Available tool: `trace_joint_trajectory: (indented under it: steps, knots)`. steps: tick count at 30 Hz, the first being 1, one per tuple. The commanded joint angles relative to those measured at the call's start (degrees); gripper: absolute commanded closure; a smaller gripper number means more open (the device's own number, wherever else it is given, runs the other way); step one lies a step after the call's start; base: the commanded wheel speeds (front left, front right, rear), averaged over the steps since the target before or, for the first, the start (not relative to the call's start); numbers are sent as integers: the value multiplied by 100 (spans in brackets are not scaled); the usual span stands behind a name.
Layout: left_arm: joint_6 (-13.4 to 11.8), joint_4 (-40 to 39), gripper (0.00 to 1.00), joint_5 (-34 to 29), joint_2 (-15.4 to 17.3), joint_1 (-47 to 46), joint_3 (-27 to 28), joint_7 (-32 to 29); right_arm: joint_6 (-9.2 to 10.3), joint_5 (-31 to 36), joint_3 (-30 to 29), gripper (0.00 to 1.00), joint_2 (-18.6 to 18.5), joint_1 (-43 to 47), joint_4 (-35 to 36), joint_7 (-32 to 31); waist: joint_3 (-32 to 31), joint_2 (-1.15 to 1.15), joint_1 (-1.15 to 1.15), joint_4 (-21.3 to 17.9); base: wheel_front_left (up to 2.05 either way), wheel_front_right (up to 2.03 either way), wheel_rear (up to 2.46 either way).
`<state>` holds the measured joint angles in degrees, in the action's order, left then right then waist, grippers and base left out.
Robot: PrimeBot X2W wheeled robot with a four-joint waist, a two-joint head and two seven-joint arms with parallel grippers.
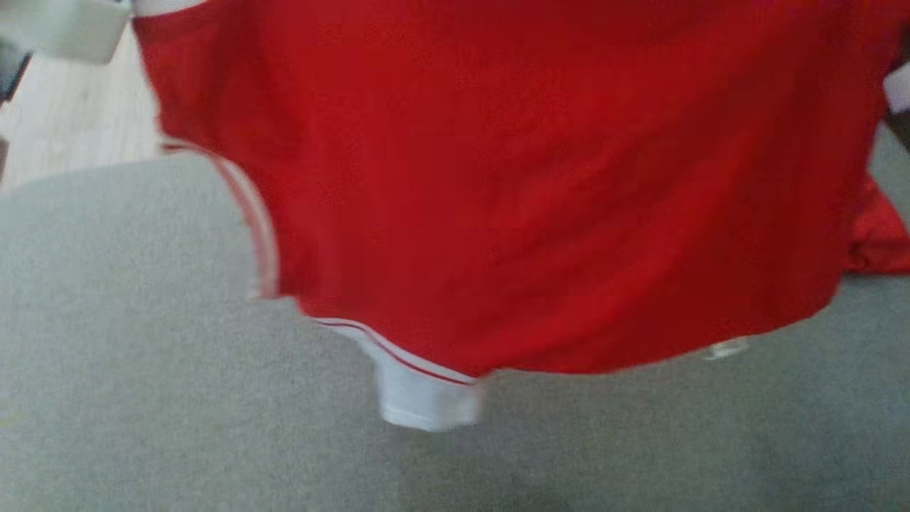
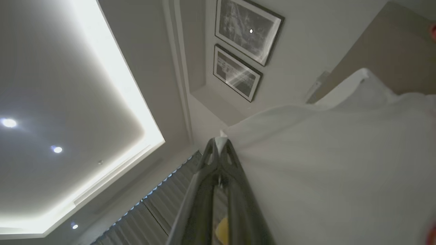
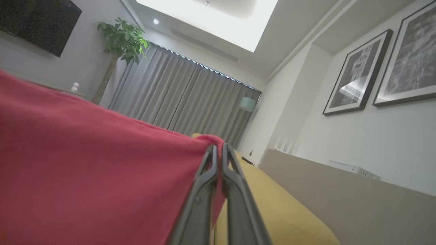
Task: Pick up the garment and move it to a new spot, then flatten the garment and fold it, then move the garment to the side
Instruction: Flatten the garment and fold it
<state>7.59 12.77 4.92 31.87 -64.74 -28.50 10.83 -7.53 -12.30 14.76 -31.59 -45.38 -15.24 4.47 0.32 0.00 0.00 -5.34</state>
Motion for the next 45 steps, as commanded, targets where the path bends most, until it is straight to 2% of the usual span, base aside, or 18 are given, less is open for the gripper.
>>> trace_joint_trajectory:
  steps: [1, 2, 6, 10, 12, 14, 18, 21, 26, 28, 38, 45]
  knots:
    - [-12, 268, 100, 108, 317, -620, -198, -192, 4, -215, 199, 100, -156, -479, -163, -75, 476, 0, 0, 55, 0, 0, 0]
    - [-12, 268, 100, 108, 317, -620, -198, -192, 4, -215, 199, 100, -156, -479, -163, -75, 476, 0, 0, 55, 0, 0, 0]
    - [-11, 973, 100, 213, 267, -1524, -732, -241, 4, -492, 544, 100, -281, -1265, -756, 36, 1273, 0, 0, 176, 0, 0, 0]
    - [-16, 1631, 100, 10, 139, -2441, -942, -34, 4, -509, 737, 100, -342, -2112, -1329, 384, 1951, 0, 0, 260, 0, 0, 0]
    - [-95, 1908, 100, -134, 35, -2882, -938, 102, 4, -405, 729, 100, -364, -2545, -1596, 619, 2205, 0, 0, 304, 0, 0, 0]
    - [-287, 2109, 100, -218, -90, -3235, -871, 254, 4, -239, 698, 100, -363, -2916, -1817, 824, 2372, 0, 0, 352, 0, 0, 0]
    - [-381, 2275, 100, -144, -262, -3433, -797, 393, 4, 43, 707, 100, -348, -3253, -2083, 1011, 2545, 0, 0, 480, 0, 0, 0]
    - [-318, 2081, 100, -88, -180, -3247, -824, 412, 4, 106, 843, 100, -323, -3139, -2197, 1043, 2634, 0, 0, 558, 0, 0, 0]
    - [-269, 1354, 100, -15, 194, -2318, -929, 415, 4, 44, 919, 100, -283, -2564, -2153, 1051, 2687, 0, 0, 654, 0, 0, 0]
    - [-355, 993, 100, 38, 341, -1786, -944, 416, 4, -10, 861, 100, -253, -2221, -2101, 1051, 2639, 0, 0, 698, 0, 0, 0]
    - [-1106, -608, 100, 239, 1061, 1674, -1343, 416, 4, -54, 40, 100, -65, 314, -1455, 1052, 1679, 0, 0, 765, 0, 0, 0]
    - [-1686, -1209, 100, 722, 1269, 3901, -1658, 417, 4, -28, -479, 100, 294, 2183, -891, 1053, 974, 0, 0, 665, 0, 0, 0]
